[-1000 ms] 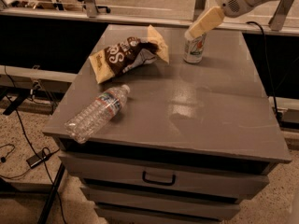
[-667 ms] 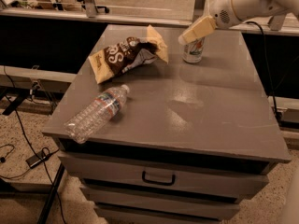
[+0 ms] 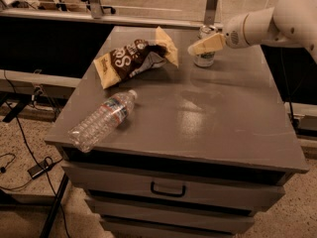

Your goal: Pick 7up can

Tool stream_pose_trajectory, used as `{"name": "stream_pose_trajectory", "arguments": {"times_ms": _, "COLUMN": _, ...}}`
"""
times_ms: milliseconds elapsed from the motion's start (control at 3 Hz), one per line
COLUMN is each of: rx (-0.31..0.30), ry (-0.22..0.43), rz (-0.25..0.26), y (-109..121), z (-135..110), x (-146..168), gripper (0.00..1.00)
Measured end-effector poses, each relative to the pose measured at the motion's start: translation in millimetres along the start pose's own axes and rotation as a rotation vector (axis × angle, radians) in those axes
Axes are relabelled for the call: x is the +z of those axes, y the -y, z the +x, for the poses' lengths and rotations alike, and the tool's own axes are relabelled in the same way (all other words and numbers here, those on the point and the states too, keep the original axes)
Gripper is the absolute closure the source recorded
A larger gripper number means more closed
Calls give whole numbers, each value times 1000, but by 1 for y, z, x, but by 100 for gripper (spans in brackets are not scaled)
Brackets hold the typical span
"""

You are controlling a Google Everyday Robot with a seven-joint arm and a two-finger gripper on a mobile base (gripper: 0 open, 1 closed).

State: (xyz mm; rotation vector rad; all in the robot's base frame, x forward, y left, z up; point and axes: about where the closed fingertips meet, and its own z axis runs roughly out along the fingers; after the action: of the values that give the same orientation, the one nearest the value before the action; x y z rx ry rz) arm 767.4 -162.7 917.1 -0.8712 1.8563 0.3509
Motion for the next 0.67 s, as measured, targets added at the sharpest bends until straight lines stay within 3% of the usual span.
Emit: {"name": "stream_pose_trajectory", "arguments": {"times_ms": 667, "rx": 56, "ry": 93, "rz": 2, "y": 1, "z": 11, "x": -3, "gripper": 41}}
